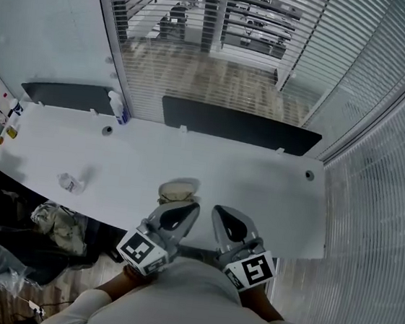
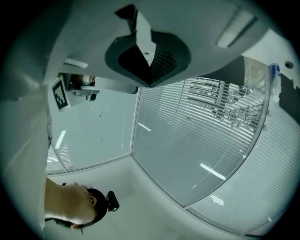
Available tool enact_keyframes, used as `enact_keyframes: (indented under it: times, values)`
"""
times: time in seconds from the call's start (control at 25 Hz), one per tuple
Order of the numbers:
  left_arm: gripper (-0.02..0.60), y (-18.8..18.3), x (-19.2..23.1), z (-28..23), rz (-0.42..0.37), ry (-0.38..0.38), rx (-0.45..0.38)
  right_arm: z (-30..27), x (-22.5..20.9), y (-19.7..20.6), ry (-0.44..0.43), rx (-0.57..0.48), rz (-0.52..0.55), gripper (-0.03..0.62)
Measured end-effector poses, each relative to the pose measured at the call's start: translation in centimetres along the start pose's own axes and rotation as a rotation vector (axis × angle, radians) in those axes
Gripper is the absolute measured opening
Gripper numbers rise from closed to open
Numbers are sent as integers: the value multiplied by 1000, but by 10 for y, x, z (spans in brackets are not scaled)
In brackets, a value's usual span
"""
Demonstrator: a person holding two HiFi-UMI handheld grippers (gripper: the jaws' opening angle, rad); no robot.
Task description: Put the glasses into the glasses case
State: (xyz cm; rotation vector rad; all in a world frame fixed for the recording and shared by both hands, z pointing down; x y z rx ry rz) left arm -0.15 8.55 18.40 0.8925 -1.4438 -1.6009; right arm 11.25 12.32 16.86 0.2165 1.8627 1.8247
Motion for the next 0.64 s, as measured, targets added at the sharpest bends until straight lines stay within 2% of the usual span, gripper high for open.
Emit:
enact_keyframes:
  times: [0.64]
  values:
    - [2, 4, -6, -1, 0, 1, 10, 4, -4, -1, -6, -18, -16, 0]
Point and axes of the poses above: the fingertips, and each gripper's own axes: z backward along the fingers, x to its left, y out of its underside, the point moved 6 cm from there along z, backward along the fingers, and after that the axes turned 13 degrees about -z, right-handed, at the moved point
